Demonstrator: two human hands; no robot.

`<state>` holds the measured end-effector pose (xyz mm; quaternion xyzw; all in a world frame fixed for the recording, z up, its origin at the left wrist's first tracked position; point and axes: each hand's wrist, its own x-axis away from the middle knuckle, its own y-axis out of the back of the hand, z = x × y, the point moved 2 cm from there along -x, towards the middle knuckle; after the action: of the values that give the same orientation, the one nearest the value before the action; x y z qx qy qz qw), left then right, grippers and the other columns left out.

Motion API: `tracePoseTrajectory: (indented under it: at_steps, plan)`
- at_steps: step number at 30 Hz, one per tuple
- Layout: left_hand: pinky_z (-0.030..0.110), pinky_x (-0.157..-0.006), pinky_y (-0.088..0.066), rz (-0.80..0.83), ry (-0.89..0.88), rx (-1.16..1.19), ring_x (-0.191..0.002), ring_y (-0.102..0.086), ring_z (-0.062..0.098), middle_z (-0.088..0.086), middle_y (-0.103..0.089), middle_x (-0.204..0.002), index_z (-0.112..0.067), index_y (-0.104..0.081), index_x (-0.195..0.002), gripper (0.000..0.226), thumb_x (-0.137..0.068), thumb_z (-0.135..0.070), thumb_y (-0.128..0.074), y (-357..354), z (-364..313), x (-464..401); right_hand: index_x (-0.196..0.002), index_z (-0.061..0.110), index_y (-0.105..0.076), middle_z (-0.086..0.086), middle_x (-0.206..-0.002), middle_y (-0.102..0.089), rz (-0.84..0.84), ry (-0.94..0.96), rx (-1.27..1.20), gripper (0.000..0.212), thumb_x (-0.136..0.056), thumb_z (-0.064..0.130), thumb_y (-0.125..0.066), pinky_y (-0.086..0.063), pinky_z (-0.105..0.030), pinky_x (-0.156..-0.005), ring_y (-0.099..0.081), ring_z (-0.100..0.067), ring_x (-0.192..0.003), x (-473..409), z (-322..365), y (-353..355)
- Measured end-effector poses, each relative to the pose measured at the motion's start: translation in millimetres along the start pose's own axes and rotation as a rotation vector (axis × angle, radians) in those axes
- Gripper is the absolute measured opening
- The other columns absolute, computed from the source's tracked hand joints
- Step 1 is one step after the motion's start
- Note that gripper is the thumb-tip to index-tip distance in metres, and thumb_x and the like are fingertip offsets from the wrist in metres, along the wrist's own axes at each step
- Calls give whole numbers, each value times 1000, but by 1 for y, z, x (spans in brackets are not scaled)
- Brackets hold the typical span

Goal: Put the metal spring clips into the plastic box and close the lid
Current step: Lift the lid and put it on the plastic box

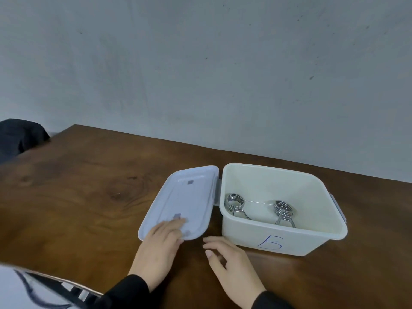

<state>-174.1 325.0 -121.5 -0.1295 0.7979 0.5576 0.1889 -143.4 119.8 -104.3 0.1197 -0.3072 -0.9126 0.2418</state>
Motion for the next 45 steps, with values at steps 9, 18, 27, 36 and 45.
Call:
tracePoseTrajectory:
  at_steps: [9,18,27,36,45]
  plan:
    - [5,-63,-37,-753,181,336,-74,-57,5,-15,-58,-108,-32,-46,-108,31,-102,-2,-44,119,-33,-51,-117,29,-69,25,-126,-61,-336,336,-154,24,-98,21,-56,-50,-12,-92,-59,-3,-119,12,71,58]
    - [18,-65,-39,-650,296,773,-71,-46,-4,-12,-50,-84,-21,-51,-101,17,-107,-27,-36,156,-112,-142,-147,34,-35,23,-139,-49,-711,27,-307,49,-101,29,-51,-46,-15,-94,-49,9,-123,1,45,212]
    - [43,-81,-59,13,555,821,-91,-70,19,-8,-75,-96,-27,-70,-98,6,-94,-28,-66,69,-134,-187,-138,34,-54,21,-117,-69,-626,-271,-226,40,-99,31,-57,-58,-32,-90,-66,-1,-105,20,-27,252]
    - [32,-56,-35,155,604,432,-58,-47,21,4,-52,-62,-12,-55,-66,30,-91,-28,-59,16,-121,-191,-127,30,-64,19,-100,-74,-434,-423,-154,30,-98,33,-56,-61,-30,-81,-70,-3,-92,23,-73,251]
    - [30,-87,-46,342,695,441,-107,-60,18,-2,-62,-138,-30,-43,-152,57,-97,-38,-57,14,-118,-175,-152,32,-35,12,-158,-33,-365,-461,-35,61,-95,46,-54,-57,-35,-96,-61,-17,-121,30,-91,242]
